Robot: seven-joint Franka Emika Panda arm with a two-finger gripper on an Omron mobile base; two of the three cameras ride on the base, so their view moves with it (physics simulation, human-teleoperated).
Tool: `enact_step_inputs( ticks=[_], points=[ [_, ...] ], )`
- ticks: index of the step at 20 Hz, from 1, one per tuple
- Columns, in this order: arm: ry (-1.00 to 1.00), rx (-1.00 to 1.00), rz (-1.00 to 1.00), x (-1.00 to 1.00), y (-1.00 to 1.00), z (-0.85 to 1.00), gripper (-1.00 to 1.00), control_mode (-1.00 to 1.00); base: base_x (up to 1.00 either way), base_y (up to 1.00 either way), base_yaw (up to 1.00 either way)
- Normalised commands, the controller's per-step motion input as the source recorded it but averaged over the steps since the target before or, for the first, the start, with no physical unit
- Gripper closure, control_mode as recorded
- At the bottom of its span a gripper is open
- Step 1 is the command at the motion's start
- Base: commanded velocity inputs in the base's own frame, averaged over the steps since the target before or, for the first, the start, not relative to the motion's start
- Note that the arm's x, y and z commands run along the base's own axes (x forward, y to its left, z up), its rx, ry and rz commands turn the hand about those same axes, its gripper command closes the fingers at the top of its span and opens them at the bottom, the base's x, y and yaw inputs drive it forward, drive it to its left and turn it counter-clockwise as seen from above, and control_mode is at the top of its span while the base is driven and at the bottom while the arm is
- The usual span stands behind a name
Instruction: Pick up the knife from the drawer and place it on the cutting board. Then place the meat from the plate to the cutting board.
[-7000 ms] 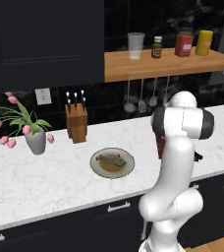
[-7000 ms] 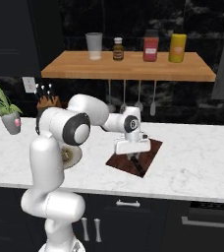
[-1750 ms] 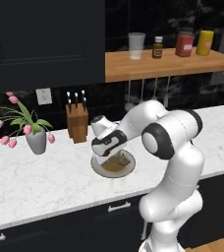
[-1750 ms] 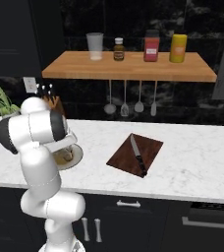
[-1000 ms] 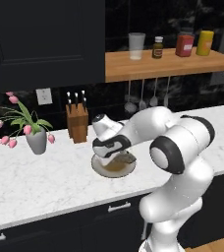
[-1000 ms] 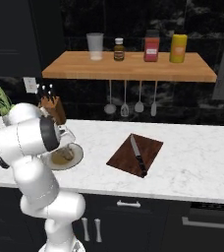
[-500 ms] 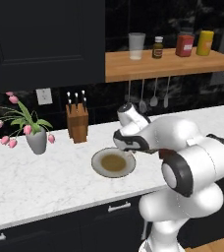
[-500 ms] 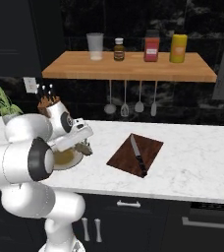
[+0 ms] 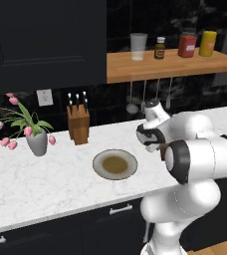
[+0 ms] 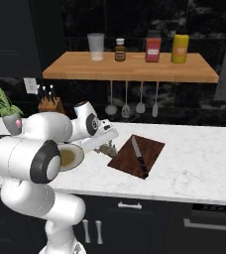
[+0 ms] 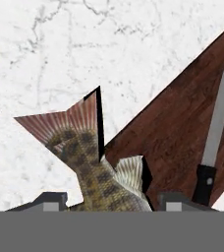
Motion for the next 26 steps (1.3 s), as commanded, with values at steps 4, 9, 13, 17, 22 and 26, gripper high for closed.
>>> enact_step_inputs(
  ticks=[4, 9, 13, 17, 22, 26],
  points=[
    [0.04, 0.01, -0.01, 0.06, -0.89, -0.03, 1.00, -1.00, 0.00, 0.00, 0.00],
    [0.00, 0.01, 0.00, 0.00, -0.60, -0.17, 1.00, -1.00, 0.00, 0.00, 0.00],
    [0.00, 0.02, 0.00, 0.00, -0.19, -0.40, 1.00, -1.00, 0.00, 0.00, 0.00],
    [0.00, 0.01, 0.00, 0.11, -0.11, -0.39, 1.00, -1.00, 0.00, 0.00, 0.00],
    [0.00, 0.00, 0.00, 0.21, 0.00, -0.34, 1.00, -1.00, 0.00, 0.00, 0.00],
    [0.01, 0.00, 0.00, 0.16, 0.00, -0.21, -1.00, -1.00, 0.00, 0.00, 0.00]
  ],
)
